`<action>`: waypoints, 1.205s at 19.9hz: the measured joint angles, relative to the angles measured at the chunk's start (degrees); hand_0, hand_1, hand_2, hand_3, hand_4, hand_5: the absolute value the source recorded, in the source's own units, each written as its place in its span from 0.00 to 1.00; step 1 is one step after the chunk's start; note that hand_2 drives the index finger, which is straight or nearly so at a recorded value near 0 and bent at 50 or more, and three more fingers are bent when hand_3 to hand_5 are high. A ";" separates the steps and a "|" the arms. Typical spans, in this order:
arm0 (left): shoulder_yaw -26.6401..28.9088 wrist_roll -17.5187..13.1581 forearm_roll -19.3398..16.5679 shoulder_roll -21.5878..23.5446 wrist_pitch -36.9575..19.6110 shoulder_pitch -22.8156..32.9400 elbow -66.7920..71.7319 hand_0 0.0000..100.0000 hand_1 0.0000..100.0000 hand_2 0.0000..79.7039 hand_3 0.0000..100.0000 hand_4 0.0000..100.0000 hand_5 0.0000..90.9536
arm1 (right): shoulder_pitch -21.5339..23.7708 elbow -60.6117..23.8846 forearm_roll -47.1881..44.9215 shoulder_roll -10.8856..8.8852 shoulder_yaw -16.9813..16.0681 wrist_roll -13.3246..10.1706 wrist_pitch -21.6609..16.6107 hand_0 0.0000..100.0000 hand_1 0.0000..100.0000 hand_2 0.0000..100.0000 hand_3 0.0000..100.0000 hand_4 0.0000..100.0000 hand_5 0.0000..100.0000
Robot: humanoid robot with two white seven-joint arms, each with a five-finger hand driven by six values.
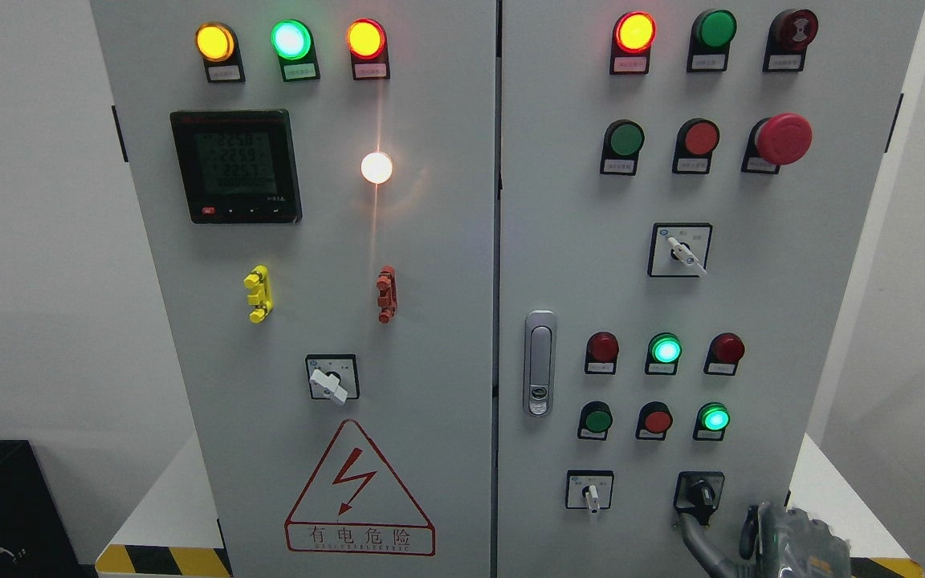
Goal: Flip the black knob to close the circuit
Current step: 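Raise the right hand up toward the black rotary knob, then grip the black knob with the right hand and twist it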
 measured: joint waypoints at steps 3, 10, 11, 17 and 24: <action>-0.01 0.00 0.00 0.00 0.00 0.00 0.00 0.12 0.56 0.00 0.00 0.00 0.00 | -0.08 0.15 -0.03 0.00 -0.41 0.06 -0.18 0.00 0.10 0.86 0.98 0.87 0.95; -0.01 0.00 0.00 0.00 0.00 0.00 0.00 0.12 0.56 0.00 0.00 0.00 0.00 | -0.23 0.42 -0.08 -0.06 -1.18 0.54 -0.21 0.00 0.10 0.85 0.98 0.86 0.94; -0.01 0.00 0.00 0.00 0.00 0.00 0.00 0.12 0.56 0.00 0.00 0.00 0.00 | -0.31 0.45 -0.09 -0.07 -1.33 0.59 -0.21 0.00 0.10 0.85 0.98 0.86 0.94; -0.03 0.00 0.00 0.00 0.00 0.00 0.00 0.12 0.56 0.00 0.00 0.00 0.00 | -0.81 0.66 -0.24 -0.09 -2.06 0.67 -0.53 0.00 0.10 0.85 0.97 0.86 0.94; -0.03 0.00 0.00 0.00 0.00 0.00 0.00 0.12 0.56 0.00 0.00 0.00 0.00 | -1.24 0.81 -0.36 -0.19 -2.70 0.71 -0.63 0.00 0.09 0.85 0.97 0.86 0.94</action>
